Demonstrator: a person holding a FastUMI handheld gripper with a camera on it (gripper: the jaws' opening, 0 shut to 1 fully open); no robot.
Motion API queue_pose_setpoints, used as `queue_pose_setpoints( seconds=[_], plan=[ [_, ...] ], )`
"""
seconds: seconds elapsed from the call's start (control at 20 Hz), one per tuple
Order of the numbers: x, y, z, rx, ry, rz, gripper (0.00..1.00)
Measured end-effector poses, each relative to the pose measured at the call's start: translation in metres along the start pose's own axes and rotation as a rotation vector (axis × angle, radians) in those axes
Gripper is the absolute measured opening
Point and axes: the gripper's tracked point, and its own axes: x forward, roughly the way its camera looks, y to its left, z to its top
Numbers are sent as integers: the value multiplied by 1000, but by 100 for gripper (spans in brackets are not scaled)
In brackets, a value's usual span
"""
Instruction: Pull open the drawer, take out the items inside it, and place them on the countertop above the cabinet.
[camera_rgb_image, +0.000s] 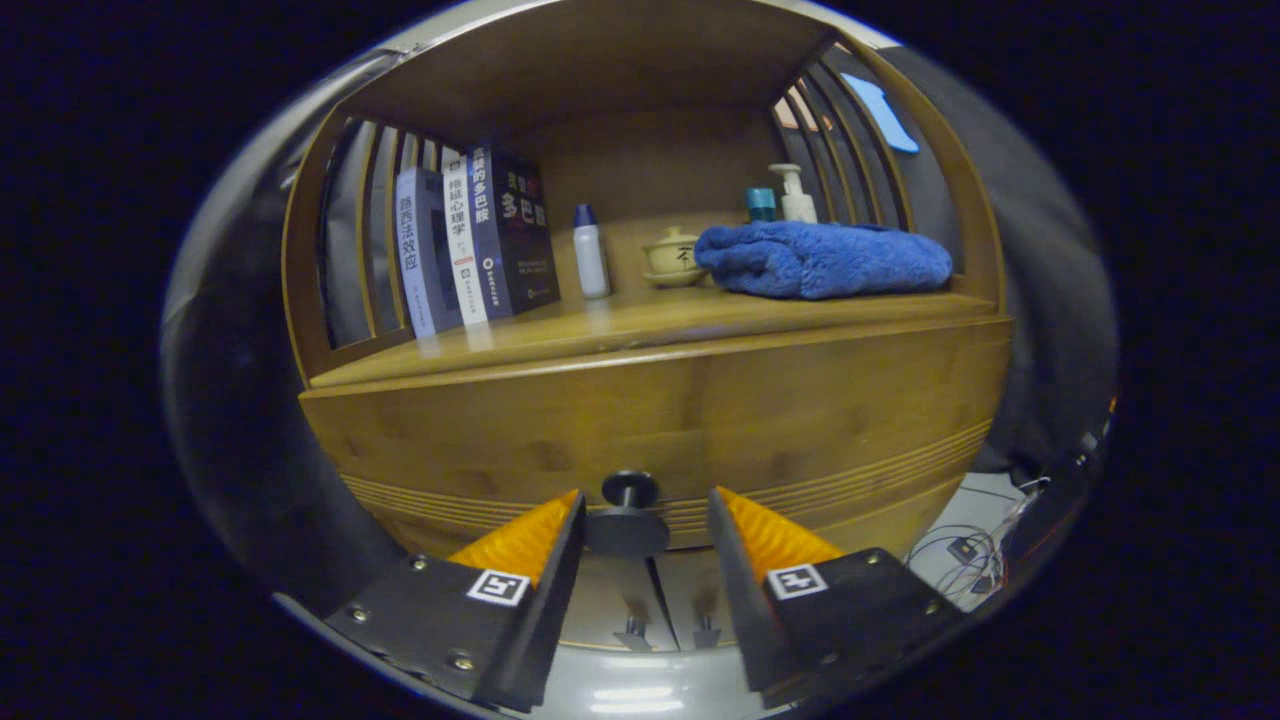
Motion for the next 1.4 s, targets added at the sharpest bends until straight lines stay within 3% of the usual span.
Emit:
queue_pose_setpoints(
  seconds=[0.1, 0.2, 0.35, 0.6, 0.65, 1.4],
  plan=[
    [9, 1, -1, -44, -39, -45, 42],
    [11, -1, -3, -131, -47, -80, 41],
    [10, -4, 1, -143, -112, -122, 41],
    [-1, -5, -11, -5, -64, -95, 35],
    [-12, -3, -15, 11, -73, -83, 26],
    [-152, 1, -61, -51, -53, -71, 25]
  ],
)
